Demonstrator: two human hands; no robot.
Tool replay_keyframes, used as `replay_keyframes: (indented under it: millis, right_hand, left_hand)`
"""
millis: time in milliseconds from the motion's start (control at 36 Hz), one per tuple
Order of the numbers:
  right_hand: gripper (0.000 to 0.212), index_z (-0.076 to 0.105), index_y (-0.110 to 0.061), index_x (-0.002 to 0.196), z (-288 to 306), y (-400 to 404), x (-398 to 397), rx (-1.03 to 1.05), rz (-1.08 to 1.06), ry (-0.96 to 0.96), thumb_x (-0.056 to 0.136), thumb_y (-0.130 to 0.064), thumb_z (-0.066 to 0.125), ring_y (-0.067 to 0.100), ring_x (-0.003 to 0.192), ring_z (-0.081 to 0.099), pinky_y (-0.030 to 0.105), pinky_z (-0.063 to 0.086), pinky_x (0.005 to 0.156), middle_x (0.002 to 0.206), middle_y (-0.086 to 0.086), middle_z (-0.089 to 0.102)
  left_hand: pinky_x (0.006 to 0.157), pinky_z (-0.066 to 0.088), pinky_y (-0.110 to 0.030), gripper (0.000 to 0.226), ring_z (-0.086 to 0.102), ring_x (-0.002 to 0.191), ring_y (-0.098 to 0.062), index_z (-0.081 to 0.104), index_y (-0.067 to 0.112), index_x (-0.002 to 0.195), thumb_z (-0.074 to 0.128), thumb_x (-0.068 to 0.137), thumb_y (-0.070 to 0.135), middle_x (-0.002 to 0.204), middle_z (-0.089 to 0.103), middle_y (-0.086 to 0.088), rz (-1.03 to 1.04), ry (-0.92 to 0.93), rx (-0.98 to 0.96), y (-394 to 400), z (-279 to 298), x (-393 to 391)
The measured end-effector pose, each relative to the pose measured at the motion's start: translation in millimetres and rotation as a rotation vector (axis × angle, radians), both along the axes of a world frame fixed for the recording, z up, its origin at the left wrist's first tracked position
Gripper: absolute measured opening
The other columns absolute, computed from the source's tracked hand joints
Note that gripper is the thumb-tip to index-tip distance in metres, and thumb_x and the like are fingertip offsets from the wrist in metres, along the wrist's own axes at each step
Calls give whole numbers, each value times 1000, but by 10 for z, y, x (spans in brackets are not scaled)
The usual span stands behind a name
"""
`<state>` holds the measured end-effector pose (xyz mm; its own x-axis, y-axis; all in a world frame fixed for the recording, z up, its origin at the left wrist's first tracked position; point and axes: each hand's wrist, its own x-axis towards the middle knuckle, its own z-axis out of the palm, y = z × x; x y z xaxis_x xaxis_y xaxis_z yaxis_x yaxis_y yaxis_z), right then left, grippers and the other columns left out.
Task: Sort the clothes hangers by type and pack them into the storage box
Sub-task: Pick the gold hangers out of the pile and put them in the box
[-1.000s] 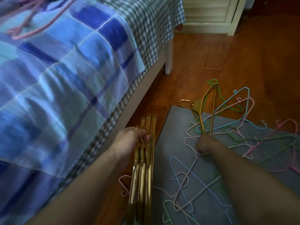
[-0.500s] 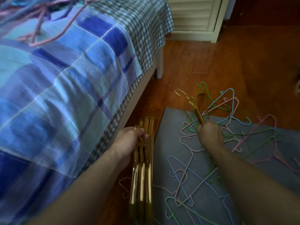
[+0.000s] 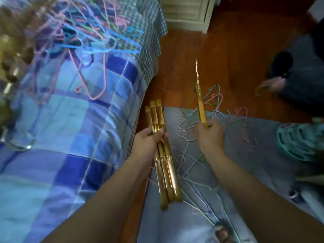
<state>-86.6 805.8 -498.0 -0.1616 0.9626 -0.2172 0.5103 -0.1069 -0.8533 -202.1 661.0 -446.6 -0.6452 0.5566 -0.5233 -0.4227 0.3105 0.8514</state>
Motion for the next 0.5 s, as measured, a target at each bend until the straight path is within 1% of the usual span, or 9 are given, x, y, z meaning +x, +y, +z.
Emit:
replay_keyframes:
  millis: [56,111,167,194,250,306,389,417,500]
  right_hand:
    - [29,59,-15,71,699,-191,214,-38,-1,-16,73,-45,57,30,72,66,43,54,65,73,9,67]
    - [27,56,-17,71,1549,-405,420,-51,13,-50,68,-43,55,32,70,62,43,51,63,70,8,63]
    - [21,54,-20,68,2550,-647,605,-50,14,-54,68,-39,60,30,67,54,42,45,63,68,6,55]
    - [20,57,-18,69,2651,-708,661,-45,26,-67,71,-35,65,29,66,53,42,45,63,69,10,56]
    - [18,63,-9,75,3263,-837,792,-45,39,-81,80,-25,70,31,65,55,43,47,61,73,18,64]
    - [14,66,-8,77,3939,-1049,968,-19,51,-99,82,-20,69,26,60,53,36,44,55,71,17,66]
    - [5,68,-15,78,4739,-1369,1143,64,111,-104,84,-14,68,19,59,49,18,34,44,68,11,62]
    - [5,71,-16,84,4858,-1404,1154,88,130,-85,84,-12,68,17,60,50,16,35,46,67,7,60]
    - [25,72,-15,111,5487,-1671,1242,192,108,18,85,-11,72,14,69,54,3,38,54,79,-2,62]
  left_hand:
    - [48,53,-26,24,66,56,-19,66,-13,105,61,99,10,79,67,-16,-9,-58,2,-121,615,129]
    - [48,52,-22,22,66,56,-14,67,-12,103,60,99,9,77,67,-12,-15,-69,-9,-287,1323,250]
    - [57,53,-24,22,67,68,-17,69,-8,103,61,98,12,80,70,-10,-47,-52,-8,-493,2103,351]
    - [61,53,-25,22,67,75,-22,70,-6,103,61,98,13,83,71,-11,-55,-49,3,-528,2125,396]
    - [59,53,-24,18,65,74,-24,72,-2,98,60,98,12,86,70,-14,-82,-38,6,-642,2598,450]
    - [64,54,-26,15,65,74,-23,74,7,91,61,97,13,84,70,-11,-119,-19,6,-857,3153,538]
    - [88,52,-37,15,68,87,-24,75,9,90,62,93,16,89,76,-8,-116,13,25,-1166,3751,630]
    - [86,52,-35,16,68,85,-22,75,7,92,60,96,13,89,76,-9,-97,4,41,-1207,3845,629]
    - [65,51,-20,21,66,66,-10,71,0,91,53,100,5,75,72,-4,-92,64,78,-1443,4382,654]
